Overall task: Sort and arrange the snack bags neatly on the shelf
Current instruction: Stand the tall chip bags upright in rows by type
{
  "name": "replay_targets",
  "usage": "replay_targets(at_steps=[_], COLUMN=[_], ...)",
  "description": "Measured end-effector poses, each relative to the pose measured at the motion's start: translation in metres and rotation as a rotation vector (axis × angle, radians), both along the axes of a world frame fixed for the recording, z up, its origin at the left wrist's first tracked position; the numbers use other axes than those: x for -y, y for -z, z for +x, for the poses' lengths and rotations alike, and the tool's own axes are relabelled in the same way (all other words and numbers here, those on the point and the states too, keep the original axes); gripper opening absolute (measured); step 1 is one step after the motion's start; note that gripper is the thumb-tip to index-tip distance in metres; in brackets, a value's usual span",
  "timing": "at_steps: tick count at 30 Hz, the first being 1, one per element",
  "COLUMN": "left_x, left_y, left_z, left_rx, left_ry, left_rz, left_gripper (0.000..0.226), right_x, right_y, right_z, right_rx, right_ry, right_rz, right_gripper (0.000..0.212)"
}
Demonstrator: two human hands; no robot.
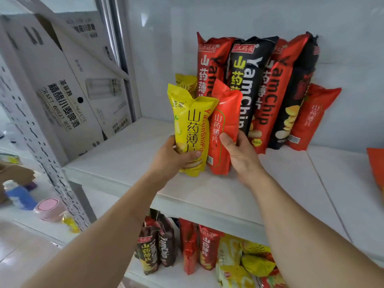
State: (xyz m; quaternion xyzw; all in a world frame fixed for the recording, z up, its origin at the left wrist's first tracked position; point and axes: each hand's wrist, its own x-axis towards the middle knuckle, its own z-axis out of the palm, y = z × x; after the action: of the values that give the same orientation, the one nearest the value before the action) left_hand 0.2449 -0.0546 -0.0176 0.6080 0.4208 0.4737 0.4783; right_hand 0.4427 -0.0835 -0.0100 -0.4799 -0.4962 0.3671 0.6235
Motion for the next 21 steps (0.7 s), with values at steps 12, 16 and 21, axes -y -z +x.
replay_targets(at_steps=[12,16,21], left_x=[-0.085,-0.124,-0.178], left_y=[0.000,-0.003,-0.004], left_z=[-0.091,-0.111,-0.125], left_rx=[-0.075,-0.078,-0.053], left_ry=[-0.205,-0.222,-0.223], left_rz=[0.001,-0.025,-0.036], left_gripper=[0.039,0.049,0.046], right_x=[-0.115,-0.157,-0.208], right_y=[0.009,0.008,0.015], right_z=[-0.094,-0.118,-0.144], right_rx=[-0.009,-0.054,-0.033], right_ry=[-0.133,-0.167,-0.140], right_rz=[-0.047,-0.102,-0.099], right_gripper=[0.064,0.059,0.058])
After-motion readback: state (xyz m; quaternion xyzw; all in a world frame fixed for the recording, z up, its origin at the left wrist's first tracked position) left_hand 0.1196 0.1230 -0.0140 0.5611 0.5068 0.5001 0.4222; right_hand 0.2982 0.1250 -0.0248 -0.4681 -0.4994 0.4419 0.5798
